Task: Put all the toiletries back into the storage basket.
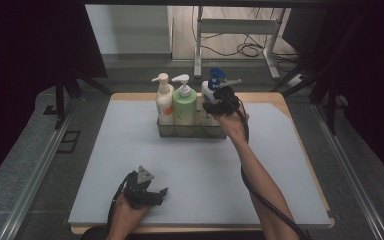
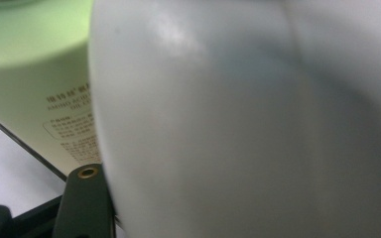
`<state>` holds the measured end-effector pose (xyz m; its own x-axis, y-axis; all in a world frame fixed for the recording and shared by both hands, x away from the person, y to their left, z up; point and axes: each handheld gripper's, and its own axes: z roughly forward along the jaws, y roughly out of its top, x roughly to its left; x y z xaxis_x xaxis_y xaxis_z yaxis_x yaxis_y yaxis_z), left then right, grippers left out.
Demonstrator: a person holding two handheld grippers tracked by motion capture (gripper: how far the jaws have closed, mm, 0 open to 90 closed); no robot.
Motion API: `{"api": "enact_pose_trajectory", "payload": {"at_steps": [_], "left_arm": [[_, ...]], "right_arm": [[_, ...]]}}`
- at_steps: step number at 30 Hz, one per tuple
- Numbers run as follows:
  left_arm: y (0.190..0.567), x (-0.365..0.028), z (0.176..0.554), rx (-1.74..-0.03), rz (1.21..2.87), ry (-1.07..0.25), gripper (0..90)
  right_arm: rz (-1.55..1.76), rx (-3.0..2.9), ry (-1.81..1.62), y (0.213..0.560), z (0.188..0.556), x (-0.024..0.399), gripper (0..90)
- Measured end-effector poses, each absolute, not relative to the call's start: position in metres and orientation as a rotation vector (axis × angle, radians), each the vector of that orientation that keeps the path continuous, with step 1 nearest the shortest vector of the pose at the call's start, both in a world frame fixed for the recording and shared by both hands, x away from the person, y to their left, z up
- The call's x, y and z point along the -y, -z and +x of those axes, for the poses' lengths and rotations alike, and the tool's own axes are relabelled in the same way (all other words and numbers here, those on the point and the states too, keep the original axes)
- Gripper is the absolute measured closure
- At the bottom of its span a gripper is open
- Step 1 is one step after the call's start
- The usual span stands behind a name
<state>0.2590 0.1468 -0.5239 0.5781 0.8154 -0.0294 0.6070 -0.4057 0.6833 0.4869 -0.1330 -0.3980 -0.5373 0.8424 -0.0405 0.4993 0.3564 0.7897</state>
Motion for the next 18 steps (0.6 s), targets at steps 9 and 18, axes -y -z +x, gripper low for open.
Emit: {"api": "enact_pose_trajectory", "payload": {"at_steps": [9, 18], "left_arm": [[0.5238, -0.1467, 0.2588, -1.131, 2.151, -0.408, 11.8], [0.5237, -0.1467, 0.2588, -1.129, 2.152, -0.41, 11.8]], "right_arm": [[1.195, -2.193, -1.031, 0.4081, 0.4879, 0.133, 37.4], [1.203, -2.195, -1.028, 0.4078, 0.4888, 0.1333, 37.1]]}}
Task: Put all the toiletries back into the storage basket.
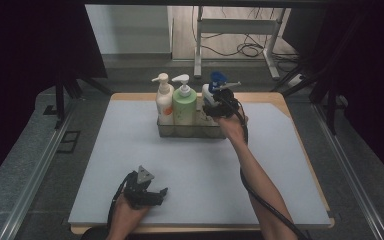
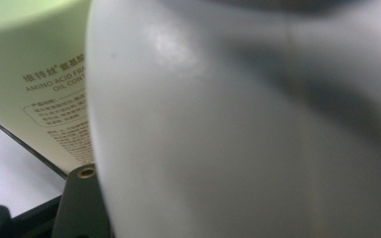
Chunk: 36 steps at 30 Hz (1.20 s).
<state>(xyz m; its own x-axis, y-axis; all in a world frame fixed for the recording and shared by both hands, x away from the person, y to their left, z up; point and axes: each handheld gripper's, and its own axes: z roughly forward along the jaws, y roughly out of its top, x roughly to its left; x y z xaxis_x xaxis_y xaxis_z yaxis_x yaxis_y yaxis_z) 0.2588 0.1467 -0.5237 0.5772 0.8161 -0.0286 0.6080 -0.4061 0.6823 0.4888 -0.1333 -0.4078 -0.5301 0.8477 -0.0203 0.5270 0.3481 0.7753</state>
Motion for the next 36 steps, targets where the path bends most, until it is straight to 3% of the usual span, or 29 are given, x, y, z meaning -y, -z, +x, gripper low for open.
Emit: {"api": "enact_pose_trajectory", "payload": {"at_steps": [15, 36], "left_arm": [[0.524, -0.147, 0.259, -1.129, 2.153, -0.41, 11.8], [0.524, -0.147, 0.259, -1.127, 2.152, -0.41, 11.8]], "right_arm": [[1.203, -2.225, -1.04, 0.408, 0.491, 0.132, 35.4], [1.172, -2.25, -1.088, 0.414, 0.482, 0.144, 26.3]]}}
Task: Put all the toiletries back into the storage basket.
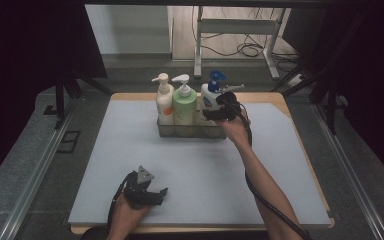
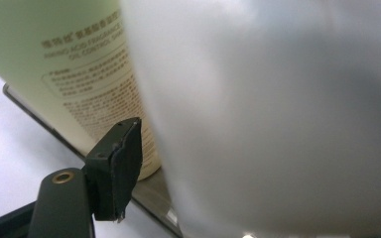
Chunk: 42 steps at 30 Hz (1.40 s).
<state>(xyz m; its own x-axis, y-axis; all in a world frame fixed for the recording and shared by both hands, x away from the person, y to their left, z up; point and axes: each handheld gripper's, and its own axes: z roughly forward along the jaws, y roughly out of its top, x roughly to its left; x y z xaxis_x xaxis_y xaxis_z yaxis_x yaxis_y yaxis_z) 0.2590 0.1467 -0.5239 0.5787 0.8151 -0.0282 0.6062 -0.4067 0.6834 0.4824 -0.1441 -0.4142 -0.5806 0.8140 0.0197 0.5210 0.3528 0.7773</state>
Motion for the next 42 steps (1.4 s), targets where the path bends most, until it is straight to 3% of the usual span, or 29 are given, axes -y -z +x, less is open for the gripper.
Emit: {"api": "enact_pose_trajectory", "payload": {"at_steps": [10, 18, 25, 36, 42], "left_arm": [[0.524, -0.147, 0.259, -1.126, 2.152, -0.41, 11.8], [0.524, -0.147, 0.259, -1.127, 2.153, -0.409, 11.8], [0.524, -0.147, 0.259, -1.127, 2.154, -0.409, 11.8], [0.524, -0.147, 0.259, -1.127, 2.155, -0.409, 11.8], [0.524, -0.147, 0.259, -1.127, 2.155, -0.409, 11.8]], "right_arm": [[1.156, -2.262, -1.123, 0.416, 0.469, 0.158, 26.7], [1.171, -2.291, -1.136, 0.419, 0.459, 0.177, 32.7], [1.205, -2.306, -1.129, 0.425, 0.452, 0.194, 47.9], [1.191, -2.303, -1.073, 0.428, 0.457, 0.201, 87.2], [1.212, -2.296, -1.019, 0.432, 0.469, 0.196, 89.6]]}}
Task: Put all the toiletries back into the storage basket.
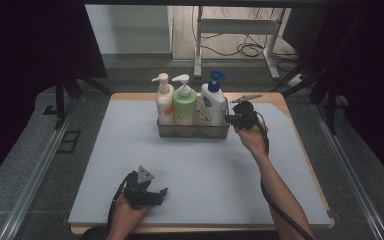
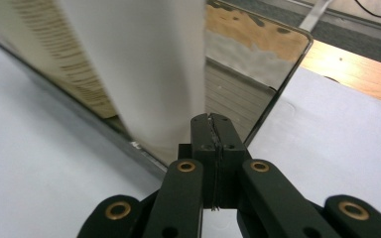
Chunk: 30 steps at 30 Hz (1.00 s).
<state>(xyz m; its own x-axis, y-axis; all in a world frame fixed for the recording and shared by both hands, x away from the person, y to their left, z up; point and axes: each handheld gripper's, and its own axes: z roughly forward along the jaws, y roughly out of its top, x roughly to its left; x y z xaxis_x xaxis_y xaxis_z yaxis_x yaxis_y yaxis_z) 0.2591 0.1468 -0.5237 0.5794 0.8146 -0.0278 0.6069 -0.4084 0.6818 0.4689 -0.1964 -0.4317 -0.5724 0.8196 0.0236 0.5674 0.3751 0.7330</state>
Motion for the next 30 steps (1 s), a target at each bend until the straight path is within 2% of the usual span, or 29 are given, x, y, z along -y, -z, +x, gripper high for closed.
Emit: {"api": "enact_pose_trajectory", "payload": {"at_steps": [11, 30], "left_arm": [[0.524, -0.147, 0.259, -1.127, 2.155, -0.409, 11.8], [0.524, -0.147, 0.259, -1.127, 2.156, -0.409, 11.8]], "right_arm": [[1.263, -2.309, -0.975, 0.442, 0.487, 0.19, 89.4], [1.305, -2.342, -0.987, 0.453, 0.493, 0.184, 88.5]]}}
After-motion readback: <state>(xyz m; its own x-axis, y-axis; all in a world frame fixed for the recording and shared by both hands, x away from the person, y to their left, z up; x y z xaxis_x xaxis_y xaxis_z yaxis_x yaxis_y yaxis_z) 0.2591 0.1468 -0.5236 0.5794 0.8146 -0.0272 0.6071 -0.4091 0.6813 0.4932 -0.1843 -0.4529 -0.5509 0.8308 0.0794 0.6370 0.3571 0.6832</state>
